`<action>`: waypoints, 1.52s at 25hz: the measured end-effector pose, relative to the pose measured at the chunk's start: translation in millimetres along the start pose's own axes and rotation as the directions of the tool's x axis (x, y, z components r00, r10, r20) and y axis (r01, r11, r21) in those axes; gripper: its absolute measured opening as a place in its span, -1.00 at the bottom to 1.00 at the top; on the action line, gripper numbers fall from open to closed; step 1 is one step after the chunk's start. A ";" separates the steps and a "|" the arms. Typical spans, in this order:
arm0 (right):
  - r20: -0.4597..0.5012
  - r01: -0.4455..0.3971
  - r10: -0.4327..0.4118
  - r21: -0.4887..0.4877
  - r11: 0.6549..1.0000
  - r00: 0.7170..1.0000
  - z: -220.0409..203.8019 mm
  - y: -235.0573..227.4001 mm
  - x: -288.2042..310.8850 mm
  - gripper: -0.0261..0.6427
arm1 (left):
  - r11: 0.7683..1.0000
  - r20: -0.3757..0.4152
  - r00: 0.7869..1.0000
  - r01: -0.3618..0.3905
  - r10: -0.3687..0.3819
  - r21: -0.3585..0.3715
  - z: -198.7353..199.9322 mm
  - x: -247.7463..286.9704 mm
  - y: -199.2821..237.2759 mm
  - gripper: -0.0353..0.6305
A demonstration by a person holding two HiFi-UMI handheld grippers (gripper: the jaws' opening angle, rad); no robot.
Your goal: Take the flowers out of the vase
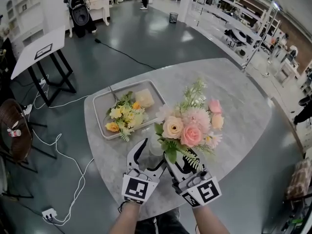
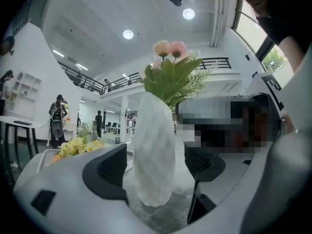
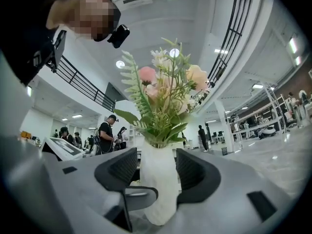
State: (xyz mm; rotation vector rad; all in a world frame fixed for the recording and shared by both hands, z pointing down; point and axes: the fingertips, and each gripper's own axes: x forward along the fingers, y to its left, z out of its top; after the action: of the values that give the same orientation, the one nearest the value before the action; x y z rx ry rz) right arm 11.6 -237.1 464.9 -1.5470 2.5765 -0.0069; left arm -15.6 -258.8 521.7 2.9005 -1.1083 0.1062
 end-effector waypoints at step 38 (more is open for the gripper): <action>0.156 -0.087 0.101 -0.090 0.992 0.983 59.4 -3.4 22.0 -0.79 | 0.998 -0.060 0.997 -0.037 0.040 0.055 -8.7 12.6 6.9 0.04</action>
State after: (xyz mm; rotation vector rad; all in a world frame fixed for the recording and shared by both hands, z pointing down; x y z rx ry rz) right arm 11.5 -254.1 403.8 -1.3873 2.5481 0.2272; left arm -11.3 -271.8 531.4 2.9017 -1.1696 0.2273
